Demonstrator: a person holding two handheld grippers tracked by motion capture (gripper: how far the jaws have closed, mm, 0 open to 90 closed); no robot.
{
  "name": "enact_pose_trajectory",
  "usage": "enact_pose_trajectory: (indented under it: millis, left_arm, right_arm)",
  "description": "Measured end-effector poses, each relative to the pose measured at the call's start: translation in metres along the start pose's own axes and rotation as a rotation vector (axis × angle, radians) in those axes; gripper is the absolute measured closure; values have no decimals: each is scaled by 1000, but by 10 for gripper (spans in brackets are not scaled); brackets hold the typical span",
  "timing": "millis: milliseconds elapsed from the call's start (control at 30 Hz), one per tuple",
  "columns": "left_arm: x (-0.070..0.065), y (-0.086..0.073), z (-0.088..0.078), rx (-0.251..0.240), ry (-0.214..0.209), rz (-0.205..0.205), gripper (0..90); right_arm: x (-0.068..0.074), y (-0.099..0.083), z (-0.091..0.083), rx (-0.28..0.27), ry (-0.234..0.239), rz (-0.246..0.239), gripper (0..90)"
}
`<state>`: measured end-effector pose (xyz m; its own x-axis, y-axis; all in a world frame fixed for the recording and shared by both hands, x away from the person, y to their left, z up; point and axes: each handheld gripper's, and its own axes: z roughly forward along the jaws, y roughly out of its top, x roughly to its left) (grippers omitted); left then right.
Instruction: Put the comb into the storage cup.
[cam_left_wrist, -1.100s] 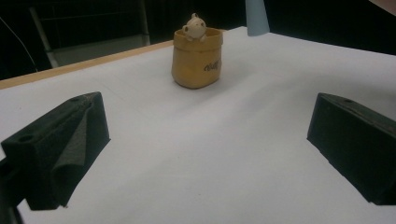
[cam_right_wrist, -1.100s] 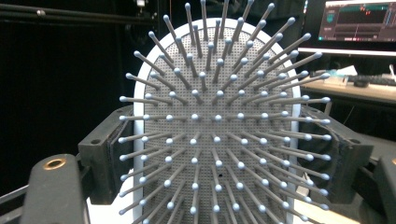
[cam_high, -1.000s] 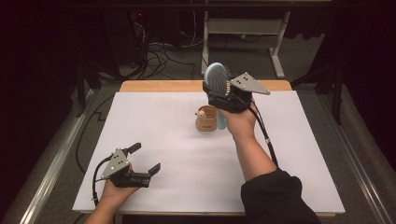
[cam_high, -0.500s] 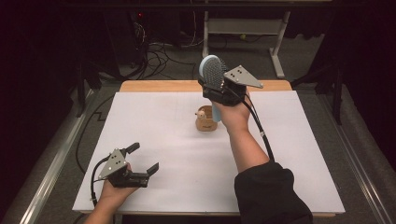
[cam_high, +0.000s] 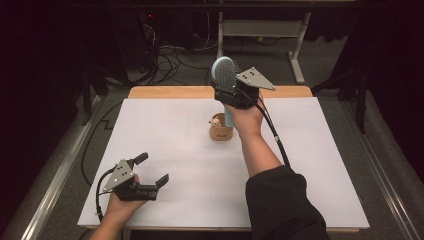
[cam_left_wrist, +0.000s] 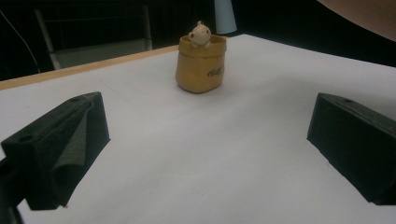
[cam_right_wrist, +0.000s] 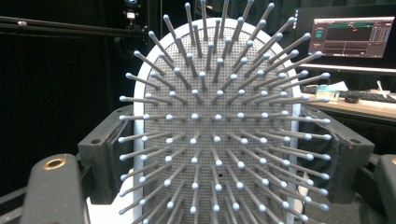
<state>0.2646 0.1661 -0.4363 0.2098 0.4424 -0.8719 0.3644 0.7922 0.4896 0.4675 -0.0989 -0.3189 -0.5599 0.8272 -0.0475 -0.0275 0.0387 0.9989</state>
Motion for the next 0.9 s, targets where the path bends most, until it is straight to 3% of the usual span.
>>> enact_pose_trajectory:
  millis: [600,900]
  left_arm:
    - [1,1,0,-2,6,-13,1]
    - [2,1,0,0,3,2,1]
  right_arm:
    - [-2,-6,12,-14,-14,-2,207]
    - [-3,-13,18,1,-19,5,207]
